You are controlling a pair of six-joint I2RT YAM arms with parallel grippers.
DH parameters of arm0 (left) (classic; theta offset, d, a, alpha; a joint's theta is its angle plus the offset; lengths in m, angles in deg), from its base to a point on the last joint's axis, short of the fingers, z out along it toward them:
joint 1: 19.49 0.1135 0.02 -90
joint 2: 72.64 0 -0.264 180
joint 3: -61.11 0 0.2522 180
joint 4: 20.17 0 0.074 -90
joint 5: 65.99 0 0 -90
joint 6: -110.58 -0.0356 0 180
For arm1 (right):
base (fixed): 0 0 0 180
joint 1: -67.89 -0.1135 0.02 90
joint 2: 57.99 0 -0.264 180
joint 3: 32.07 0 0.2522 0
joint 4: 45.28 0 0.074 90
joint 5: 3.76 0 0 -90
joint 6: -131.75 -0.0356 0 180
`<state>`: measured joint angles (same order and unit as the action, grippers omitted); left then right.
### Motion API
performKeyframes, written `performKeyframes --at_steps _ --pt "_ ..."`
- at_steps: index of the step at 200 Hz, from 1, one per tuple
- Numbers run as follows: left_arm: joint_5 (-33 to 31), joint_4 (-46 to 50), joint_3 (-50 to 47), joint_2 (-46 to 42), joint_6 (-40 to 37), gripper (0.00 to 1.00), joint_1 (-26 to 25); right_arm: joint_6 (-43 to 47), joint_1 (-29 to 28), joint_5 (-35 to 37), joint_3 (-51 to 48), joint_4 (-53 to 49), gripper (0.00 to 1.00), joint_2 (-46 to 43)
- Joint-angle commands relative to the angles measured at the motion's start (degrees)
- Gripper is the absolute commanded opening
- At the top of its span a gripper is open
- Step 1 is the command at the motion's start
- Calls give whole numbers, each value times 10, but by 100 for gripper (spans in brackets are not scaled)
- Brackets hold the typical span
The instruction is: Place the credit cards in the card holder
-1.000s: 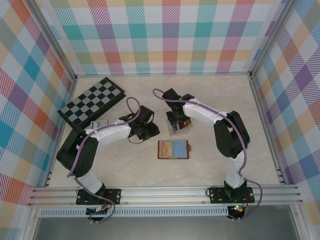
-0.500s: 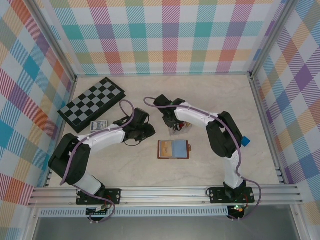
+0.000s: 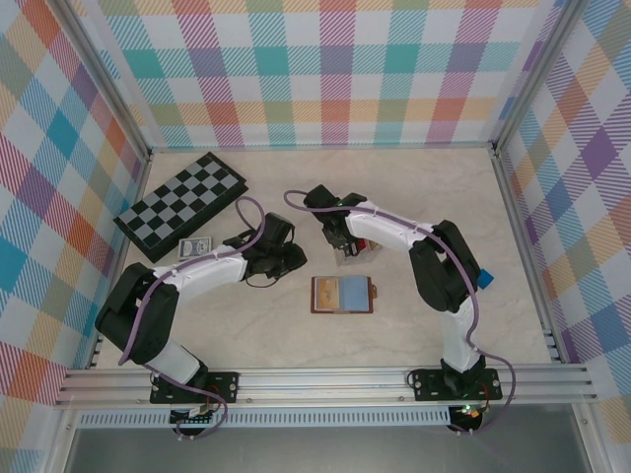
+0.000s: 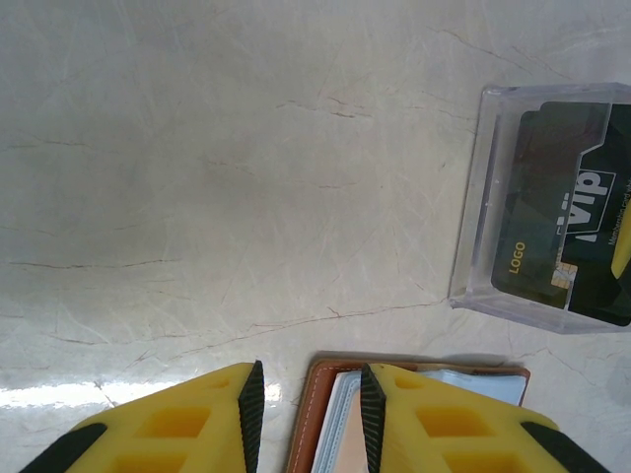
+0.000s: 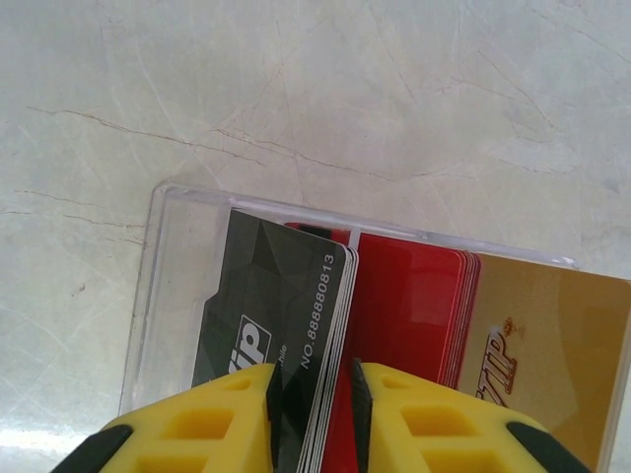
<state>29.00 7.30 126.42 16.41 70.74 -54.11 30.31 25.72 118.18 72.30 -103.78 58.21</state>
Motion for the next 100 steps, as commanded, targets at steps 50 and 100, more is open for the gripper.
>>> performKeyframes --at_steps 50,100 --pt "5 -7 -5 1 7 33 5 0 -1 7 0 -22 10 -23" --pt "4 -6 -5 2 7 33 5 -13 -1 -15 4 -30 7 -46"
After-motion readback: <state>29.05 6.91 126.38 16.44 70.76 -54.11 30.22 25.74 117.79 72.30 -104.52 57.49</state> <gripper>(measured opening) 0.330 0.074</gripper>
